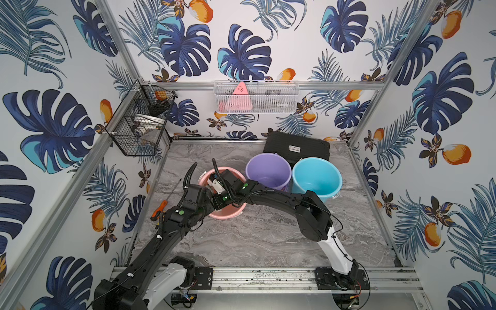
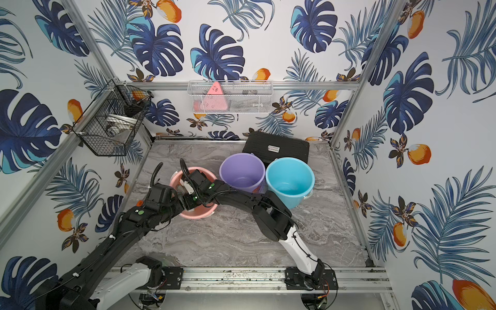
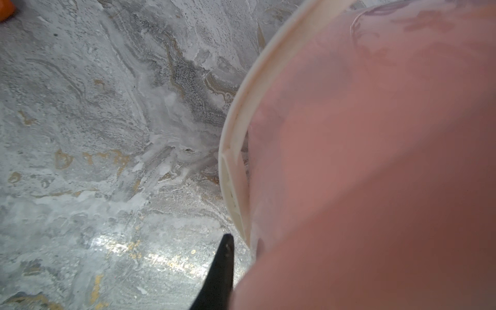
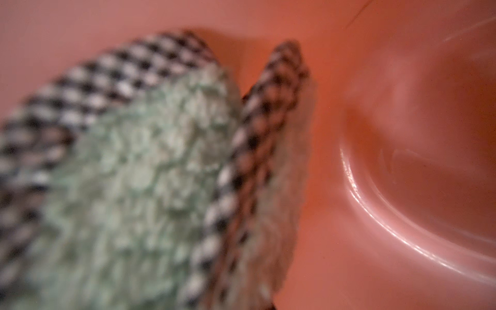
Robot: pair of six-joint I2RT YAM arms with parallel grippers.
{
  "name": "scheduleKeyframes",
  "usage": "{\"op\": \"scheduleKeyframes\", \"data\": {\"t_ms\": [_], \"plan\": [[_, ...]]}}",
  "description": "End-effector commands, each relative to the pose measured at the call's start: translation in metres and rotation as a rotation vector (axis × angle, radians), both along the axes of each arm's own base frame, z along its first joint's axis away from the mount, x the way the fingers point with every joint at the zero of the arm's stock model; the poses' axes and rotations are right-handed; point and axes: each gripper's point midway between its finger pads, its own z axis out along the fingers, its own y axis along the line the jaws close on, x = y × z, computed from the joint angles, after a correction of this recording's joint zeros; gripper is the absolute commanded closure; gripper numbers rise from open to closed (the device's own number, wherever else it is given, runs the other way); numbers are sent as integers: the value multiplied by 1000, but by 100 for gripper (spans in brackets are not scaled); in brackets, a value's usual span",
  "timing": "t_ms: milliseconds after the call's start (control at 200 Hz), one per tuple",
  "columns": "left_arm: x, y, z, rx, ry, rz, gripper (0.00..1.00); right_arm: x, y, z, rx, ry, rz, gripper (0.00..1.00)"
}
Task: Wipe the inside of the bucket with a cloth
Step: Wipe the dirt from the inside of the bucket.
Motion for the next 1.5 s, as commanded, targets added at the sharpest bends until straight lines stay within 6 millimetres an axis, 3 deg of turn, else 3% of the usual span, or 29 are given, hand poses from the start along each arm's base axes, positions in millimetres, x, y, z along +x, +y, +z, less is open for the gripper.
{"op": "scheduleKeyframes", "data": {"t_ms": [0,140,350,515,841,1026,1096,1196,1331,1491], "plan": [[-8,6,-3,44,41,-12,100,-27,-15,-18,-100,118,42,100],[-4,12,1,78,33,14,100,-28,-54,-28,-266,94,-21,100],[5,14,7,92,17,29,100,2,-124,-15,-545,-111,-200,100],[8,11,6,83,19,25,100,24,-145,11,-609,-274,-320,100],[9,13,11,96,12,18,100,40,-138,49,-628,-497,-430,100],[11,11,10,89,12,13,100,31,-129,68,-621,-607,-444,100],[12,10,10,84,9,13,100,24,-126,63,-639,-597,-426,100],[14,9,12,79,-1,15,100,7,-121,43,-650,-475,-381,100],[15,7,12,69,-3,15,100,-33,-83,19,-441,-224,-267,100],[16,6,10,59,-2,14,100,-70,-33,41,-105,-38,-133,100]]}}
